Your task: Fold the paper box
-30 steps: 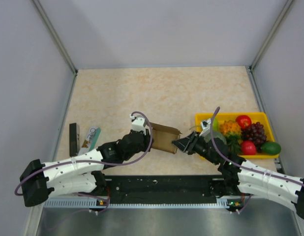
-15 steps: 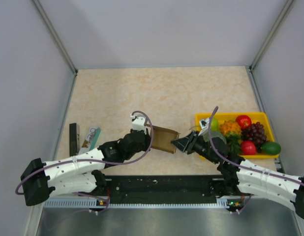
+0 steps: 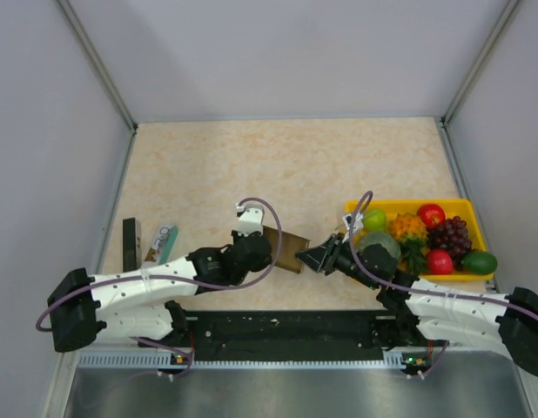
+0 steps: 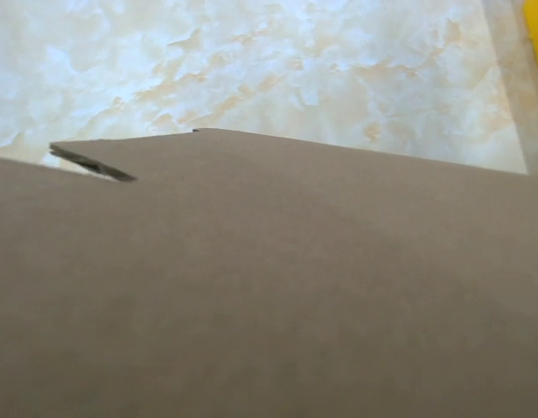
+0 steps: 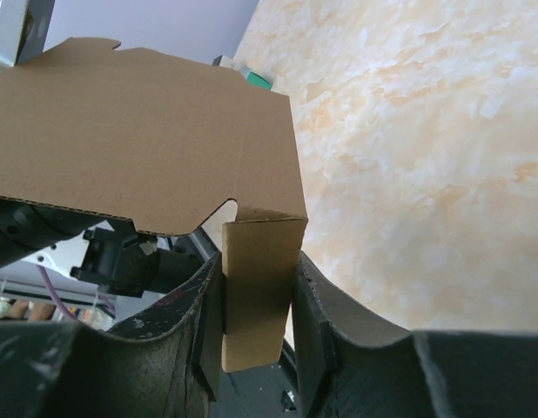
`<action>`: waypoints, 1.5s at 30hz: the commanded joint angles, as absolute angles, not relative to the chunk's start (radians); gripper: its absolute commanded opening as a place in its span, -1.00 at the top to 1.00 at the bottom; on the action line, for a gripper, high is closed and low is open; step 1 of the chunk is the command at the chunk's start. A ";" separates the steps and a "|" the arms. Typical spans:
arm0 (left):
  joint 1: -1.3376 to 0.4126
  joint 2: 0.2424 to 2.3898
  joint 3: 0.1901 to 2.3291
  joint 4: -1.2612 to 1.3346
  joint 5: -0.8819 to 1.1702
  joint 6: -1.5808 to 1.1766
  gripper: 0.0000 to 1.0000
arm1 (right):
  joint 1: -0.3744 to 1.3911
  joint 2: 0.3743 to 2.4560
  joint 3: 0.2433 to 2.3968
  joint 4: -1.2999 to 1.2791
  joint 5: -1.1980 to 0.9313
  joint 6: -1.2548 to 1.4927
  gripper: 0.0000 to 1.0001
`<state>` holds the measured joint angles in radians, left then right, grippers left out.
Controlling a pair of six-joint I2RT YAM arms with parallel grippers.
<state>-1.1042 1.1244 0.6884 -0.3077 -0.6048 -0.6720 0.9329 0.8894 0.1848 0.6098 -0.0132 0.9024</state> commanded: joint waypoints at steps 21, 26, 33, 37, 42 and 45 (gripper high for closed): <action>-1.101 0.968 0.712 -0.287 -0.456 -0.694 -0.22 | 1.023 0.885 0.235 0.683 -0.052 0.788 0.65; -1.065 0.916 0.716 -0.365 -0.351 -0.690 -0.30 | 0.999 0.854 0.221 0.618 -0.049 0.793 0.65; -0.982 0.763 0.666 -0.380 -0.155 -0.628 -0.73 | 0.968 0.796 0.206 0.523 -0.049 0.793 0.65; -0.875 0.712 0.628 -0.403 -0.034 -0.630 -0.72 | 0.951 0.759 0.196 0.482 -0.049 0.801 0.65; -0.717 0.643 0.474 -0.237 0.348 -0.633 -0.69 | 0.917 0.707 0.183 0.420 -0.077 0.833 0.66; -0.667 0.621 0.411 -0.079 0.544 -0.647 -0.71 | 0.879 0.683 0.170 0.407 -0.126 0.868 0.66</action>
<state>-0.7170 0.6521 0.4812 -0.3031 0.2039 -0.6479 0.9230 0.7204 0.1860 0.4240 -0.0628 0.8261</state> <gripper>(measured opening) 0.851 0.313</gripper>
